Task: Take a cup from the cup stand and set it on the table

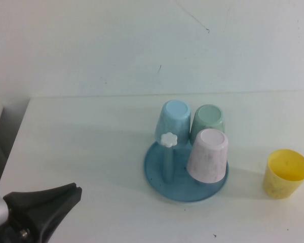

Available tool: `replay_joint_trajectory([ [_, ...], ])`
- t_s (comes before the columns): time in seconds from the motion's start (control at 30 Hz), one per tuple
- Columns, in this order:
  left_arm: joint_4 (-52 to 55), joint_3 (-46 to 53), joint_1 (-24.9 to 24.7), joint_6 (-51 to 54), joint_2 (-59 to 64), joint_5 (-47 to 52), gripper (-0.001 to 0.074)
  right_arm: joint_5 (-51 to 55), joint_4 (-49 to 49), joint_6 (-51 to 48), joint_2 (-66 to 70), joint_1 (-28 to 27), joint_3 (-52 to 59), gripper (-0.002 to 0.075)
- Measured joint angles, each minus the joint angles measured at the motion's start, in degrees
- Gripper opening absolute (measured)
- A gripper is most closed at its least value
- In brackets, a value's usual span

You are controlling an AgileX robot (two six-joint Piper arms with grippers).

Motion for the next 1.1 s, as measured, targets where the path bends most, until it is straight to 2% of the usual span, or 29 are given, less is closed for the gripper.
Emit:
replay_joint_trajectory([
  [0.87, -1.3, 0.08, 0.0, -0.61, -0.69, 0.53, -0.0002, 0.64, 0.24, -0.21, 0.0, 0.0, 0.0, -0.0001],
  [0.97, -2.6, 0.08, 1.74, -0.75, -0.69, 2.53, -0.0002, 0.64, 0.35, -0.21, 0.0, 0.0, 0.0, -0.0001],
  [1.1, -9.78, 0.08, 8.17, -1.2, -0.69, 3.18, -0.0002, 0.64, 0.35, -0.21, 0.0, 0.0, 0.0, -0.0001],
])
